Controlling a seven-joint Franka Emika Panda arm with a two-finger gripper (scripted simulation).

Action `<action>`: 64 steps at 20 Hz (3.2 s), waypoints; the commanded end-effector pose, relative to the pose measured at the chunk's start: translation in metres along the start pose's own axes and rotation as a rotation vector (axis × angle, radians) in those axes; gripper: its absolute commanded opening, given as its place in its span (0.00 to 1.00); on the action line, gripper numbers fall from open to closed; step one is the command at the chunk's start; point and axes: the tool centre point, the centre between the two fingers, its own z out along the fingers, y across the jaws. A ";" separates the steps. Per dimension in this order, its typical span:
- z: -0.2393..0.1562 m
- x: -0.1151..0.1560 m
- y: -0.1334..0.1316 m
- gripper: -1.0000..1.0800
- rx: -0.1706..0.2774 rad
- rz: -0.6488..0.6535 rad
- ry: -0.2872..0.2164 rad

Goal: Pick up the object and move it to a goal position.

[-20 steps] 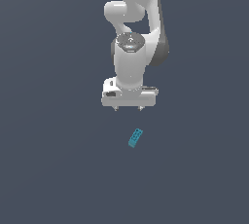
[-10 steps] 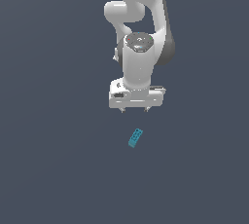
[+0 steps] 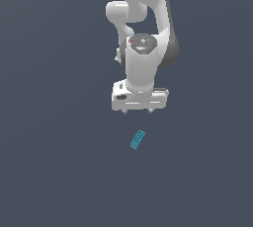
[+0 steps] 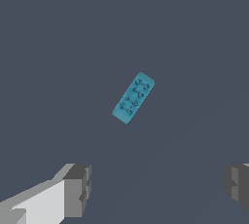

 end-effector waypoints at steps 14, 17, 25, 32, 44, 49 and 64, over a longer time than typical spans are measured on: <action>0.038 0.024 -0.002 0.96 -0.005 0.246 -0.013; 0.051 0.031 -0.003 0.96 -0.009 0.326 -0.016; 0.081 0.045 -0.004 0.96 -0.022 0.501 -0.021; 0.096 0.050 -0.005 0.96 -0.030 0.581 -0.022; 0.112 0.050 -0.005 0.96 -0.032 0.595 -0.023; 0.139 0.049 -0.004 0.96 -0.032 0.597 -0.023; 0.149 0.050 -0.004 0.00 -0.032 0.598 -0.022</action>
